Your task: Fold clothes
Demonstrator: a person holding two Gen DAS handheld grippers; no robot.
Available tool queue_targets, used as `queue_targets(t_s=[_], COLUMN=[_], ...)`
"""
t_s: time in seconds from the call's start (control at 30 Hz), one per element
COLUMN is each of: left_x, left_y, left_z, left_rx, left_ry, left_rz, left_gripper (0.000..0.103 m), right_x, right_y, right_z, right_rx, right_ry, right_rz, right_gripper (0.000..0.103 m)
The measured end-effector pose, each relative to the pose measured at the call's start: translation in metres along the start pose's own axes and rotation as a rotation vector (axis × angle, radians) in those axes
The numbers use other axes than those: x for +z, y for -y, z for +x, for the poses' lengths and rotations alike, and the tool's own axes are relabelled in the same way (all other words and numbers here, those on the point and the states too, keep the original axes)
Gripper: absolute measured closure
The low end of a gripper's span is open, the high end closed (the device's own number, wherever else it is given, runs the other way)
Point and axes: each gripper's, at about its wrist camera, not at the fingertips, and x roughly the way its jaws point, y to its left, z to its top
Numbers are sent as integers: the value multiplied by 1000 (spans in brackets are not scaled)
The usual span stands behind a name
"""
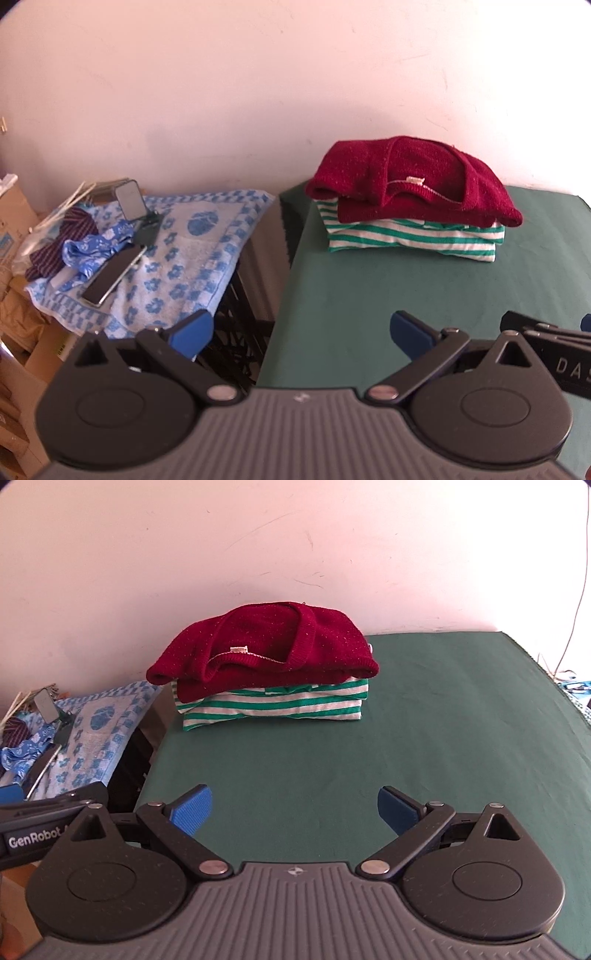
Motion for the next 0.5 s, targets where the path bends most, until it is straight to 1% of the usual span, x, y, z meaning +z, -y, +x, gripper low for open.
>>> queue_targets(t_s=[0.07, 0.23, 0.5], left_x=[0, 0, 5], left_y=[1, 7, 7], left_z=[1, 3, 15], left_rx=[14, 30, -19], left_ry=[-12, -7, -52], left_rz=[13, 25, 10], left_gripper=[1, 1, 1], right_x=[1, 4, 7], right_y=[3, 5, 9], right_z=[2, 3, 11], right_rx=[7, 22, 21], right_ry=[-8, 1, -12], right_rz=[-1, -15, -1], right_gripper=[5, 5, 5])
